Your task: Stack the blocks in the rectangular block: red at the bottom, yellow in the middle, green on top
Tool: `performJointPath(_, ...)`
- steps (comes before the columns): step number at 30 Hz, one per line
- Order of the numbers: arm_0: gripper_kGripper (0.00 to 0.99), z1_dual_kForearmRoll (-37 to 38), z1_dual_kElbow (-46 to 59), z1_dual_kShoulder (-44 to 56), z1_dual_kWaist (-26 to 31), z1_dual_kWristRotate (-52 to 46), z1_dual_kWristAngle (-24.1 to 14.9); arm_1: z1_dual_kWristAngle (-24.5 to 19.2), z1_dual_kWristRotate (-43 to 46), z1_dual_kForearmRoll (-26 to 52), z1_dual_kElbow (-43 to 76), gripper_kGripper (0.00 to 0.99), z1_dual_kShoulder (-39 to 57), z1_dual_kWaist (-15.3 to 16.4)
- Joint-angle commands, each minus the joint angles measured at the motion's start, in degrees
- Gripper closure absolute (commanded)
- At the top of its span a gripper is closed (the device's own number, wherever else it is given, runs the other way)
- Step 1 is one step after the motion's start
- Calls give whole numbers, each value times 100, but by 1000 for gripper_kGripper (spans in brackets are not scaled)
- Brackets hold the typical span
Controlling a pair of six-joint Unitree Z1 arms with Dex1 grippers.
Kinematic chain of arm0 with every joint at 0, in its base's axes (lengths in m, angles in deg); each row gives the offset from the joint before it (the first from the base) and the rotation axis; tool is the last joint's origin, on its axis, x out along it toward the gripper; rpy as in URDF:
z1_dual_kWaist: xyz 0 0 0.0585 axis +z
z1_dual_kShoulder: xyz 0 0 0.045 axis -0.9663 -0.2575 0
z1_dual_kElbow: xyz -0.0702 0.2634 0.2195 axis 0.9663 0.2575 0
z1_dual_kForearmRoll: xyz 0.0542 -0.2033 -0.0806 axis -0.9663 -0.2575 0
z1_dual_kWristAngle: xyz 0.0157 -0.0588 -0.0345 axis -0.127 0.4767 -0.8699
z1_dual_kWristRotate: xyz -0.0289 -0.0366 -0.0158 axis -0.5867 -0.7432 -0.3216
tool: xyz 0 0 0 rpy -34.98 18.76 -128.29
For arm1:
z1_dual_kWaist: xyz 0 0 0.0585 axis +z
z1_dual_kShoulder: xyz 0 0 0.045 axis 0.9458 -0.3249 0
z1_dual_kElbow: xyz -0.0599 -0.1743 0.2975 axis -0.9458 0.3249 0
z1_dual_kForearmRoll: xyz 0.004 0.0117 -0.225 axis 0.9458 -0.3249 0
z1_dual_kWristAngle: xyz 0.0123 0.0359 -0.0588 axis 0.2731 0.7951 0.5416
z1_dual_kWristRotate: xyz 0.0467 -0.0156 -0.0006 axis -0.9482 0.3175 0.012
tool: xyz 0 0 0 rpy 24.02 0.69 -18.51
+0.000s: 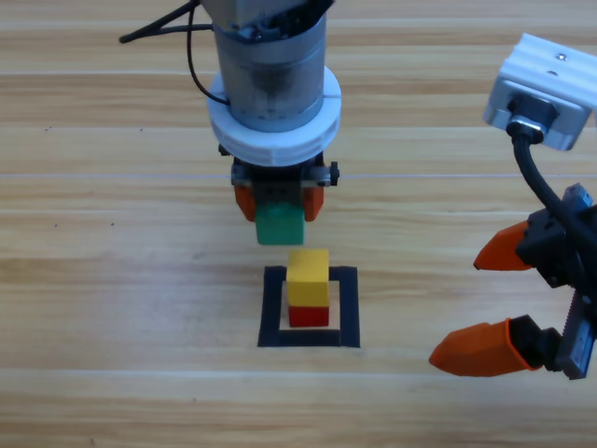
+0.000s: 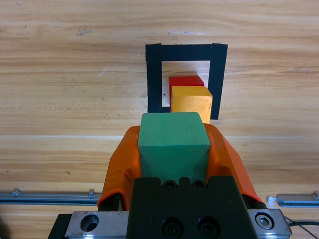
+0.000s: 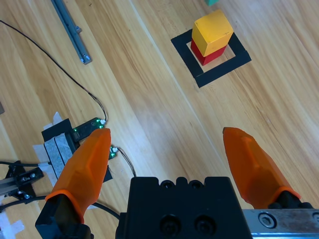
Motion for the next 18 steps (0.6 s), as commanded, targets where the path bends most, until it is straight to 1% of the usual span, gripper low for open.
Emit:
performJointPath(1, 990, -24, -14, -406, -172, -28, 87, 76, 33, 92, 185, 0, 322, 110)
performJointPath(18, 990, -24, -163, -529, -181, -1, 113, 102, 33, 92, 185, 0, 322, 110)
